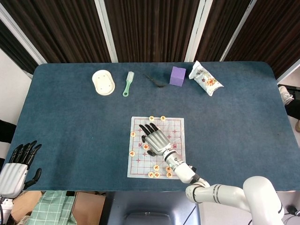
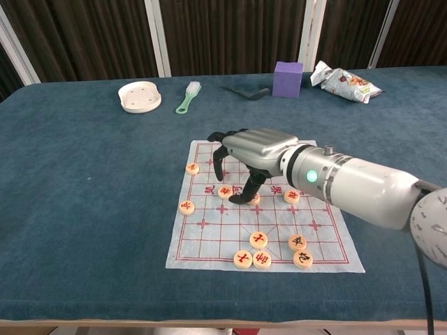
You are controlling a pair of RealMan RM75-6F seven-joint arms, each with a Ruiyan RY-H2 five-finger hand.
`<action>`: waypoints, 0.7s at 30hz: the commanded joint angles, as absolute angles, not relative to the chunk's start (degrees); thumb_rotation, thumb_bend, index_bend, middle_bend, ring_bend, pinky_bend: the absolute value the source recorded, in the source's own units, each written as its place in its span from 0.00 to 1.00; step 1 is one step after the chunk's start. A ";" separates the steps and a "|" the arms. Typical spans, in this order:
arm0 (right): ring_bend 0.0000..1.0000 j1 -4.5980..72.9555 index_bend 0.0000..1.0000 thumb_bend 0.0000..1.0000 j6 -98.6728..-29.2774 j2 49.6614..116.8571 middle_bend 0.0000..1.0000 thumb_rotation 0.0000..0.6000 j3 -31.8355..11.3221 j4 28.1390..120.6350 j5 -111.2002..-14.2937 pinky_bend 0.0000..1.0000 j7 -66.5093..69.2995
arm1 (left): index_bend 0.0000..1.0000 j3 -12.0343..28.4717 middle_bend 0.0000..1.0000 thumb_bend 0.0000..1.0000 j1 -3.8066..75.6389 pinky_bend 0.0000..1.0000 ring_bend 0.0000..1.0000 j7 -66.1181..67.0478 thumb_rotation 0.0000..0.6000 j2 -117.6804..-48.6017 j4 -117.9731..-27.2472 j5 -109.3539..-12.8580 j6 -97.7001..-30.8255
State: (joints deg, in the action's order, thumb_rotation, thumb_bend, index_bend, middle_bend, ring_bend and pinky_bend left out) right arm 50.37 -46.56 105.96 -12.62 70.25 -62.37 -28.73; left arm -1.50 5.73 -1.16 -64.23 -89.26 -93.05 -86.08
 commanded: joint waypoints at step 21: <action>0.00 51.91 0.64 0.47 -47.00 107.79 0.07 1.00 -12.01 68.04 -60.10 0.00 -29.33 | 0.00 -1.78 0.00 0.45 5.48 0.01 0.00 -1.74 1.00 -63.83 -89.31 -93.49 -86.50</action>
State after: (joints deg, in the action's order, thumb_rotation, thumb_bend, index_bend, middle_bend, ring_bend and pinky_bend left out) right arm 51.91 -46.98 107.81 -12.01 68.02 -60.10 -29.37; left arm -1.78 5.48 -1.74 -63.83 -89.31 -93.50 -86.50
